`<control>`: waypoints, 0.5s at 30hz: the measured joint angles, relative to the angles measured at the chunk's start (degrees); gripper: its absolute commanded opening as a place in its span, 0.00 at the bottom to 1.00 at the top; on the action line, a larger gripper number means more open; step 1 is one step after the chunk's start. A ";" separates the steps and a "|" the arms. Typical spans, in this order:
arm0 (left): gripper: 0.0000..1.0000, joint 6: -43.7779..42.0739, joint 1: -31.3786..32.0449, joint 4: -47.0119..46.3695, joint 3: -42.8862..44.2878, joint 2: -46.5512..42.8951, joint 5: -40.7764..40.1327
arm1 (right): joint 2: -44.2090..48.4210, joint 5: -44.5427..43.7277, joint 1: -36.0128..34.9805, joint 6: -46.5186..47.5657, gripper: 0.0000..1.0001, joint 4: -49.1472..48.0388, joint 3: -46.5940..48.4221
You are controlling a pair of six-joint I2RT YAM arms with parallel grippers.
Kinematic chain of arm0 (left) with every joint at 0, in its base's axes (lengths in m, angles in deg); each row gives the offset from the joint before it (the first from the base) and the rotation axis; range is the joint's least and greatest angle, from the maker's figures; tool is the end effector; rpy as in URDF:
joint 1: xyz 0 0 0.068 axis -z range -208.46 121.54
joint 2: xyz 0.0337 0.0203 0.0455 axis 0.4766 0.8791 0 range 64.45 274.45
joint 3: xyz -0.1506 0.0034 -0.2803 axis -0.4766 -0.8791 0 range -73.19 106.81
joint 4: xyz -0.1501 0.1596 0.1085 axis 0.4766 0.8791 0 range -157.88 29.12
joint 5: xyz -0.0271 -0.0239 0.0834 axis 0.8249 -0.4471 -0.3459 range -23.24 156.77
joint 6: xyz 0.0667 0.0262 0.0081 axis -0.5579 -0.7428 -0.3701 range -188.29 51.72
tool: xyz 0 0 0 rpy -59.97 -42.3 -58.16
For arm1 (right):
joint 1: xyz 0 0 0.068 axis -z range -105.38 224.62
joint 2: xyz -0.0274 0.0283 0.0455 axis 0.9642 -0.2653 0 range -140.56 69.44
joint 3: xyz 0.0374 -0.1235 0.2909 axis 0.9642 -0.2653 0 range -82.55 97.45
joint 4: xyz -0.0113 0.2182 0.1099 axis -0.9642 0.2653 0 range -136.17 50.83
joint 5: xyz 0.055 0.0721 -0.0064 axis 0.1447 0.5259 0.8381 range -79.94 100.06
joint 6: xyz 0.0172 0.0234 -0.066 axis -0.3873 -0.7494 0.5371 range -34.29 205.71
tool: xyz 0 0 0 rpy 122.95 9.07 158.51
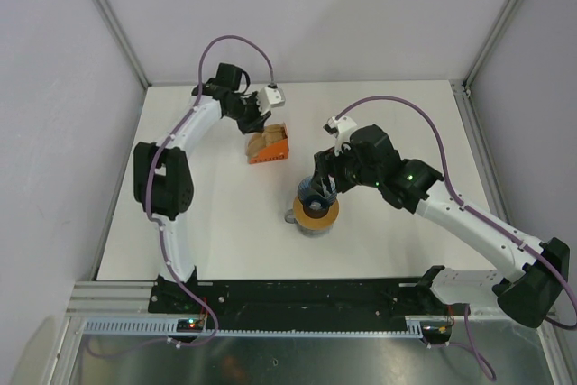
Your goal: Place the coffee filter in the dripper
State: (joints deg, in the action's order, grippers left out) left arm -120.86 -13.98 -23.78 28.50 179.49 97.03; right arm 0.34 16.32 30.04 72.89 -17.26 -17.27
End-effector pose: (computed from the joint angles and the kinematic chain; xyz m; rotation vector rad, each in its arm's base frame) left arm 0.4316 -0.1426 0.2952 1.4930 1.9076 -0.3873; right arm 0.1747 0.1813 0.3764 -0.6713 2.1176 0.6887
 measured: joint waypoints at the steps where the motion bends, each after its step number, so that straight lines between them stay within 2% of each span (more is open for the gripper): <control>1: 0.24 0.00 0.00 0.00 0.00 0.20 0.00 | 0.00 0.00 0.00 0.00 0.71 0.00 0.00; 8: 0.16 0.04 0.00 0.00 0.00 1.11 -0.02 | 0.00 0.02 -0.13 0.02 0.71 -0.02 0.00; 12: 0.03 0.02 0.00 0.00 0.07 1.11 0.13 | 0.00 0.02 -0.22 0.02 0.71 0.00 0.00; 15: 0.01 0.07 0.00 0.00 0.07 1.11 0.33 | 0.00 0.02 -0.22 0.02 0.71 0.00 0.00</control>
State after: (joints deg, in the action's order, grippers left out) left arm -120.80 -13.98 -23.78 28.56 180.61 97.35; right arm 0.34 16.34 29.82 72.91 -17.26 -17.27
